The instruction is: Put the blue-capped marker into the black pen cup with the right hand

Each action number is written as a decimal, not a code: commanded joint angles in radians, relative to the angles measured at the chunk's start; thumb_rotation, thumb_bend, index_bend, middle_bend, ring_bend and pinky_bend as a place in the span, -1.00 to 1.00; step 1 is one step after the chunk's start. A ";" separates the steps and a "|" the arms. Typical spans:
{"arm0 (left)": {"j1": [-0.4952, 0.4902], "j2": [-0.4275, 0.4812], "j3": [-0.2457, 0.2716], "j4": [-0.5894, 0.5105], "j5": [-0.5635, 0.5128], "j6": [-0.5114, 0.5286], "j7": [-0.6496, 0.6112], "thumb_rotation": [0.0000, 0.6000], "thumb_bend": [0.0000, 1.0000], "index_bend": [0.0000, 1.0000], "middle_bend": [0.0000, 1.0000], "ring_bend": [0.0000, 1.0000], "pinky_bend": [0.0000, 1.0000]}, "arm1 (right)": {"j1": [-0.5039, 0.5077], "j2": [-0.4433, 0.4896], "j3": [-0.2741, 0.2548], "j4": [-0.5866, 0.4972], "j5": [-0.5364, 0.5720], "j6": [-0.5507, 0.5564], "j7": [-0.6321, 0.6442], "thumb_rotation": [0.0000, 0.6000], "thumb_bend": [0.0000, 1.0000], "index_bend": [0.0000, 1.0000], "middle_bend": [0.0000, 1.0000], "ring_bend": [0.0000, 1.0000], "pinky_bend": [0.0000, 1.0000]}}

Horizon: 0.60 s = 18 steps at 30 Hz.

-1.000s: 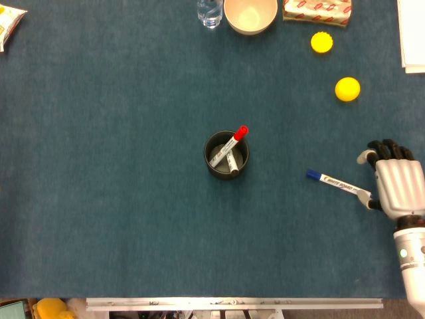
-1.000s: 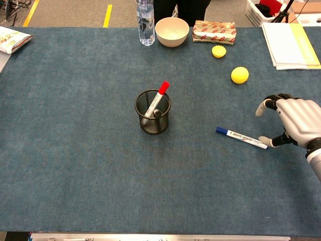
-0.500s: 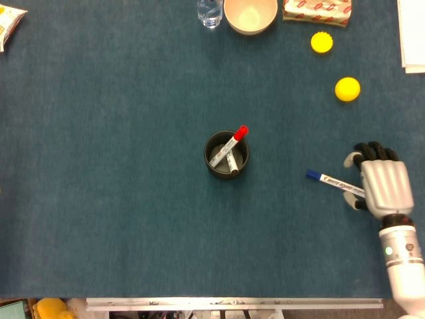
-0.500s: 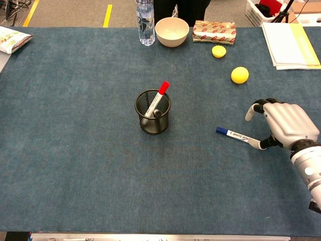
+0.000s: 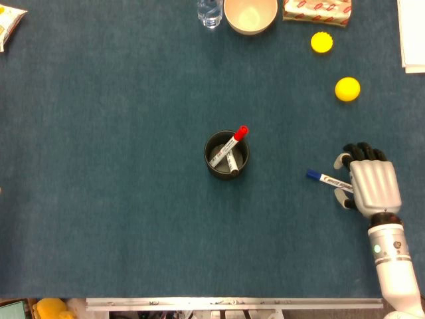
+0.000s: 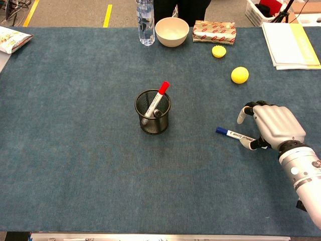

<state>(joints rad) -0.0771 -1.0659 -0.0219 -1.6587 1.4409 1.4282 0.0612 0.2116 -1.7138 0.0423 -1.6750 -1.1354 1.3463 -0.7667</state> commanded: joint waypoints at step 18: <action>0.000 0.004 0.001 -0.002 0.002 0.000 -0.007 1.00 -0.69 -0.08 -0.27 -0.44 -0.10 | 0.018 -0.037 0.002 0.044 0.034 -0.011 -0.007 1.00 -0.51 -0.13 -0.50 -0.69 -0.55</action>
<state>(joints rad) -0.0770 -1.0621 -0.0211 -1.6610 1.4426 1.4278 0.0538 0.2288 -1.7503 0.0450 -1.6312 -1.1016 1.3359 -0.7740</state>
